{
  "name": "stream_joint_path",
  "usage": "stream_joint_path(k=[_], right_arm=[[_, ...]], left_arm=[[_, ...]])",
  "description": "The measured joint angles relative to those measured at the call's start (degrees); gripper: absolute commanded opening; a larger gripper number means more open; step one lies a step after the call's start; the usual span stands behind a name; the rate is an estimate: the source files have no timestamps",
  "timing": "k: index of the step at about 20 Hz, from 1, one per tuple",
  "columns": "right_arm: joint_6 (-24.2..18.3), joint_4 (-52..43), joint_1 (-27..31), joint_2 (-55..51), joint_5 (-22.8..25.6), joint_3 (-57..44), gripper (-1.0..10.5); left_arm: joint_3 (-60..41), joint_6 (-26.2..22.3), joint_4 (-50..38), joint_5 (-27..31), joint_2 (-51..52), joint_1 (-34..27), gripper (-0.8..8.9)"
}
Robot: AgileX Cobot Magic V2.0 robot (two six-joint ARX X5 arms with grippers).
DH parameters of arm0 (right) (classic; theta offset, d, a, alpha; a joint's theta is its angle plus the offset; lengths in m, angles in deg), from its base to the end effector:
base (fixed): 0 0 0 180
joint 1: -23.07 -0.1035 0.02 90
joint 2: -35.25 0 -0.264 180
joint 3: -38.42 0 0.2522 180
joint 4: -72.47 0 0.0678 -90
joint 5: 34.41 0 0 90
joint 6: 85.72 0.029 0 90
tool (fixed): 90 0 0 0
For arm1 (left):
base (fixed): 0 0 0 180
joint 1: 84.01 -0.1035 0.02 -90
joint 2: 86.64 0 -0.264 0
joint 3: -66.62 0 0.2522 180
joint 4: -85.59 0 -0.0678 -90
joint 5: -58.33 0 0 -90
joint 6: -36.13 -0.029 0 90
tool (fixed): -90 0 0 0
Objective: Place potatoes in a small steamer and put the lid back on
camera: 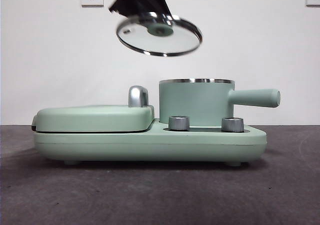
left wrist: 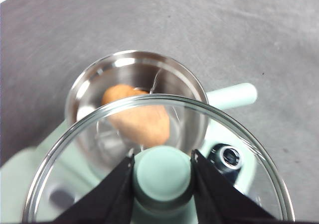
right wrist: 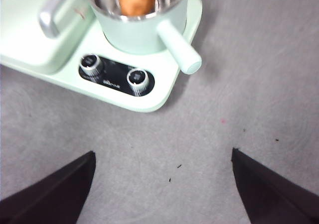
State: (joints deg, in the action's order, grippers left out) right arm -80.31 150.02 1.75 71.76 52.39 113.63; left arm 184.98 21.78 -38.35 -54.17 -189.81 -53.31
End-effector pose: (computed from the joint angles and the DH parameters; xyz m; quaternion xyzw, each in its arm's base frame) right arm 0.0739 0.0306 0.3576 -0.0088 0.3375 0.1845 0.9230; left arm 0.3340 -0.2112 0.3647 0.1294 0.2931 -0.4598 0.8282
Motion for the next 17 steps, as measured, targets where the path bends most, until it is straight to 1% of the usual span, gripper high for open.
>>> stream_joint_path(k=[1, 4, 6, 9, 12, 17], right_arm=[[0.26, -0.02, -0.02, -3.56, -0.31, -1.7, 4.3], [2.27, -0.11, -0.02, -11.39, -3.5, -5.4, 4.3], [3.67, 0.07, -0.02, -13.92, -4.72, -6.78, 4.3], [5.57, 0.07, -0.04, -15.43, -5.18, -6.82, 4.3], [6.88, 0.07, -0.04, -15.43, -5.66, -6.82, 4.3], [7.08, 0.11, -0.04, -15.43, -5.68, -6.82, 4.3]], left_arm=[[0.0, -1.27, -1.53, -0.04, -1.05, 0.33, 0.18], [0.0, -5.27, -6.38, -1.22, -4.0, 1.16, 0.17], [0.0, -6.21, -9.2, -2.58, -5.7, 1.64, 0.17], [0.0, -6.71, -14.14, -5.81, -7.96, 1.97, 0.17], [0.0, -6.99, -17.84, -5.95, -9.33, 2.01, 0.15], [0.0, -7.06, -21.0, -5.99, -12.35, 2.01, 0.14]])
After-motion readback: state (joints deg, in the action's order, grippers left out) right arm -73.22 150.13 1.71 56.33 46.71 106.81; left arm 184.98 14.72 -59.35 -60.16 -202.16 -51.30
